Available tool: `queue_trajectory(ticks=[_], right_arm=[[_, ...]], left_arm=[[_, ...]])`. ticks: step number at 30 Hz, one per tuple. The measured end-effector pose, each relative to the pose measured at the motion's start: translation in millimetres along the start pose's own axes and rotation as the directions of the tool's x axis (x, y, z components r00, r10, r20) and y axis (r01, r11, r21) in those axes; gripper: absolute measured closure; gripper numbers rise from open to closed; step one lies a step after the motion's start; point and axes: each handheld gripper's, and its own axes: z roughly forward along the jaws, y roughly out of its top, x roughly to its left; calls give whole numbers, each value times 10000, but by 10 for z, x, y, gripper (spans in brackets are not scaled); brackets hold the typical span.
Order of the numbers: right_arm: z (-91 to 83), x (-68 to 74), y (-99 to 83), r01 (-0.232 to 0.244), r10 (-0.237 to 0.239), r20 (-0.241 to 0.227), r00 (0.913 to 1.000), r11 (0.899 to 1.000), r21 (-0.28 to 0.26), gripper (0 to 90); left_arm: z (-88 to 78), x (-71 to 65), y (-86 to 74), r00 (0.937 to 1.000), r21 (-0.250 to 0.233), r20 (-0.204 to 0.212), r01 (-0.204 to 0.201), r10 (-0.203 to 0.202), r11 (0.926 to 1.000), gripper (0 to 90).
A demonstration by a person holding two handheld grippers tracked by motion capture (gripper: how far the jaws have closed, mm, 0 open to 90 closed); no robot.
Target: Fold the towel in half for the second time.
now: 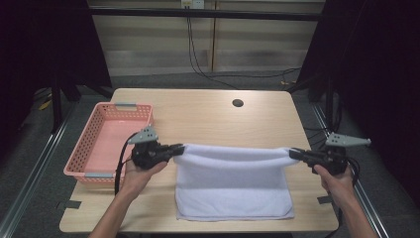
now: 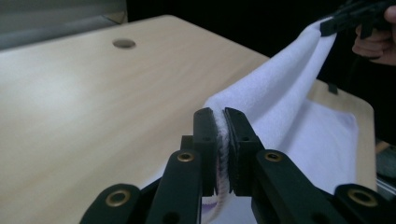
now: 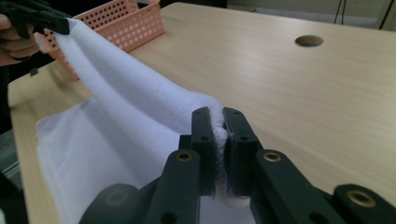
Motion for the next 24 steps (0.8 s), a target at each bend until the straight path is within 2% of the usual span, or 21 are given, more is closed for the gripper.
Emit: queue_trajectory(ticks=[4,7,10,12,15,17,18,19,20,22,24], right_arm=[[-82,182,-320,-163,174,-370,9992,9994,294,827],[-117,300,-520,-39,66,-289,9996,9956,934,817],[-143,354,-685,-151,202,-345,9992,9901,1398,791],[-164,391,-774,-261,320,-329,9989,9859,1656,744],[-222,465,-872,-301,415,-529,9977,9793,2002,710],[-271,501,-895,-360,464,-508,9976,9814,1888,665],[-299,511,-888,-451,553,-554,9969,9844,1703,637],[-317,512,-869,-581,662,-479,9967,9865,1534,620],[-317,506,-847,-574,635,-373,9973,9878,1449,618],[-260,488,-812,-584,605,-100,9981,9877,1451,576],[-139,470,-788,-579,541,276,9982,9845,1653,548]], left_arm=[[1,-143,-280,9994,658,220,235,-250,9976,840],[15,-245,-461,9992,1258,387,80,-130,9920,835],[-1,-325,-602,9983,1725,538,112,-208,9849,823],[-11,-372,-693,9985,2159,512,82,-197,9764,798],[-77,-399,-779,9915,2287,1158,308,-586,9730,756],[-123,-421,-787,9882,2142,1388,343,-651,9762,701],[-146,-416,-775,9855,1955,1556,365,-678,9800,680],[-159,-405,-751,9879,1771,1415,375,-632,9835,662],[-160,-381,-718,9930,1711,1045,374,-559,9845,626],[-126,-299,-657,9943,1406,855,516,-641,9887,597],[-24,-203,-604,9962,1593,507,616,-705,9853,604]])
